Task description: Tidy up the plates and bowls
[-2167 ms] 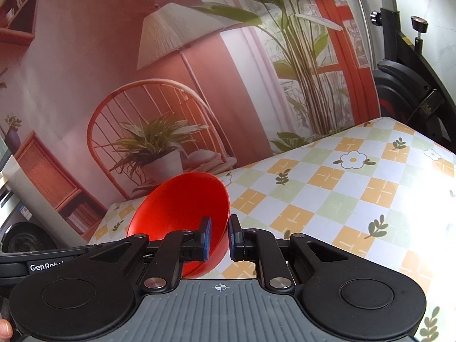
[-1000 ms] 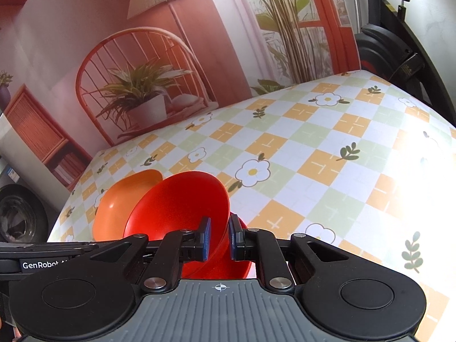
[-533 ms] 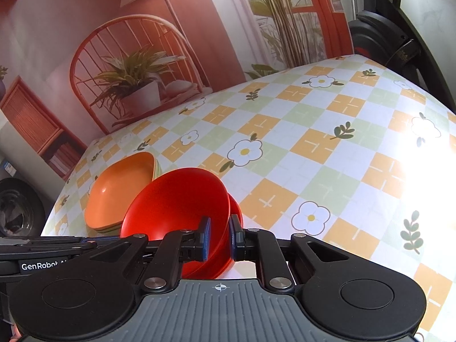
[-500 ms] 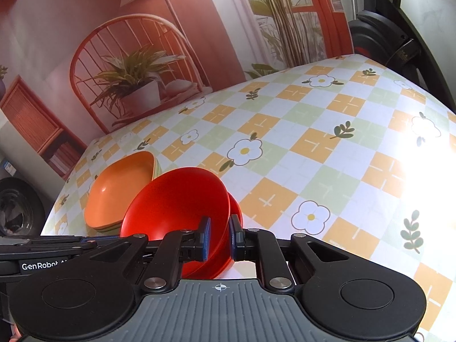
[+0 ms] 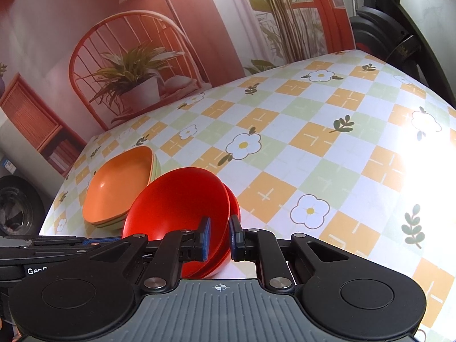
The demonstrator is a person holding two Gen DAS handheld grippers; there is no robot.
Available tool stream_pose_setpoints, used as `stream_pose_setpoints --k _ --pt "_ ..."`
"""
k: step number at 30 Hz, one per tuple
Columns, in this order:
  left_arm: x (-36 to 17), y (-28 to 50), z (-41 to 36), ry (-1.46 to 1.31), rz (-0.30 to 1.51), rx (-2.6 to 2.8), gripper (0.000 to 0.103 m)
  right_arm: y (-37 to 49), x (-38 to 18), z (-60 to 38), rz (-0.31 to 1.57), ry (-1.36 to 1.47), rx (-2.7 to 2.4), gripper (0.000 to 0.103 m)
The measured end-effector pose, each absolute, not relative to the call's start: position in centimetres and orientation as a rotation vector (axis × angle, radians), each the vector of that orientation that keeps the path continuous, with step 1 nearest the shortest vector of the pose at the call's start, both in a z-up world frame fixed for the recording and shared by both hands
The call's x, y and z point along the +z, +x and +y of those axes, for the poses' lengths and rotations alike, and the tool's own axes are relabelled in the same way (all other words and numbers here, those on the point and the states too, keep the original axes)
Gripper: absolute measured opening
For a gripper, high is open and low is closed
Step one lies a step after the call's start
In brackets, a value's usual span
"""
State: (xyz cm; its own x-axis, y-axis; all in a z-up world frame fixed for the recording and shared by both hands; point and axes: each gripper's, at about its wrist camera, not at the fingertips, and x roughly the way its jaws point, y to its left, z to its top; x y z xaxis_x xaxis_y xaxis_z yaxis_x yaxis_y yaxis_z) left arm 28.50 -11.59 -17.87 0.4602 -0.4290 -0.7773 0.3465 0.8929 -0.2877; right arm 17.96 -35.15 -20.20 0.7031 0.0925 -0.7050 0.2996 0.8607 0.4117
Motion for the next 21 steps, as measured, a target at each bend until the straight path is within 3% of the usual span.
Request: stream_pose_setpoints --k 6,13,21 --pt "-17.94 28.58 -11.67 -0.089 0.982 -0.473 0.016 17.96 -20.32 -35.13 0.791 0.537 -0.120 0.015" --pt "-18.03 28.39 -11.76 -0.083 0.983 -0.469 0.027 18.06 -20.36 -34.97 0.791 0.525 -0.125 0.018" --pt "-17.88 28.40 -11.40 -0.097 0.975 -0.446 0.030 17.92 -20.32 -35.18 0.781 0.532 -0.143 0.019"
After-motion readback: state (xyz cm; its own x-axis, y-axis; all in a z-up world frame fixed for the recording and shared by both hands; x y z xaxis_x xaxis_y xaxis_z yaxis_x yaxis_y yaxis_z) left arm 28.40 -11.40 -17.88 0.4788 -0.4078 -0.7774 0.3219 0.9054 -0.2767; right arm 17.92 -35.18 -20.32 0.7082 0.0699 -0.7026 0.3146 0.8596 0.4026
